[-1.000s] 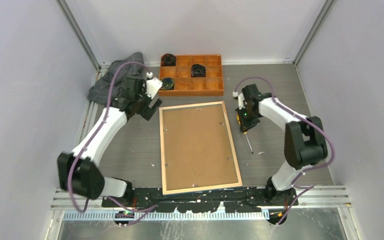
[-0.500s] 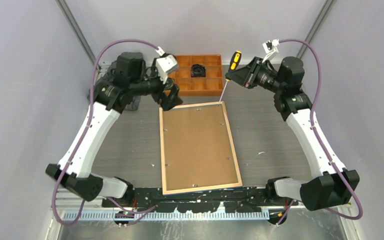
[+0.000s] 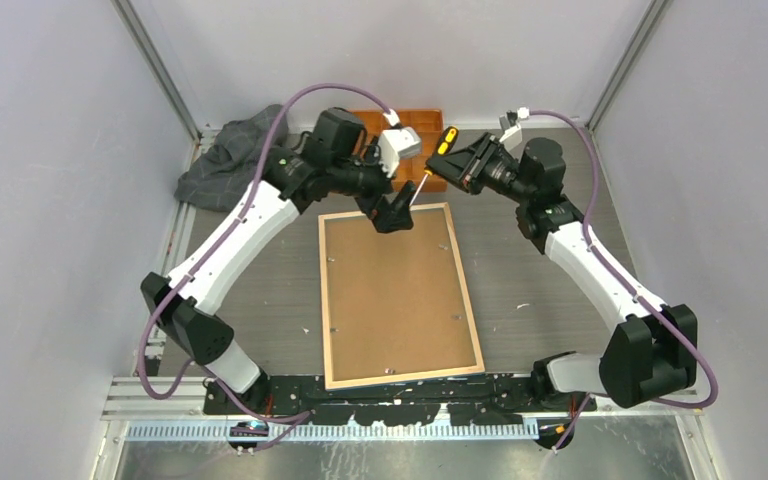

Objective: Take the photo out of the frame
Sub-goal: Pick up the screwdriver from the center of the board.

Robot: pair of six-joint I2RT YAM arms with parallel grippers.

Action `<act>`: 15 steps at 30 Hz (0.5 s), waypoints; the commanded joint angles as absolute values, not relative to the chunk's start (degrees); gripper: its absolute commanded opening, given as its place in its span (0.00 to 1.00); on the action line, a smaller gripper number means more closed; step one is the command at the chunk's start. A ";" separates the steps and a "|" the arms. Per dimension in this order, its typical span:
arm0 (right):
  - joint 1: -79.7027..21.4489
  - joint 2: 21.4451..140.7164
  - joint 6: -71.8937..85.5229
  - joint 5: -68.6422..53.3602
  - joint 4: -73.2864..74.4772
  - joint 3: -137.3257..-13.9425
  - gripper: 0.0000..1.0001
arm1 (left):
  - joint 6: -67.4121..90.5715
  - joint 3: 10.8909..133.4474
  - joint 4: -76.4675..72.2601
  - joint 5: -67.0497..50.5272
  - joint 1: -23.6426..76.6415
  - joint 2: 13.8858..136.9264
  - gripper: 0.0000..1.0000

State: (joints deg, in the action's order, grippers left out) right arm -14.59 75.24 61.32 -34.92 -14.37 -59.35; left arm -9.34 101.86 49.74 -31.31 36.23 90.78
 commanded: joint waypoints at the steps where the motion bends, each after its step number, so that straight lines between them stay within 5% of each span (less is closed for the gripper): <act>1: -15.88 73.54 60.03 -28.63 -8.83 -62.23 0.01 | -10.90 105.80 49.20 -15.40 40.71 93.39 1.00; 5: -16.66 74.09 58.11 -26.85 -5.01 -62.62 0.01 | -11.57 107.29 49.19 -9.40 42.77 96.59 0.90; 12: -17.73 74.62 57.23 -26.46 -1.11 -63.56 0.01 | -12.62 108.89 49.00 -0.61 45.29 100.27 0.52; 15: -17.99 75.06 57.34 -26.82 -0.58 -63.75 0.01 | -12.77 109.51 49.68 -1.62 45.68 101.50 0.47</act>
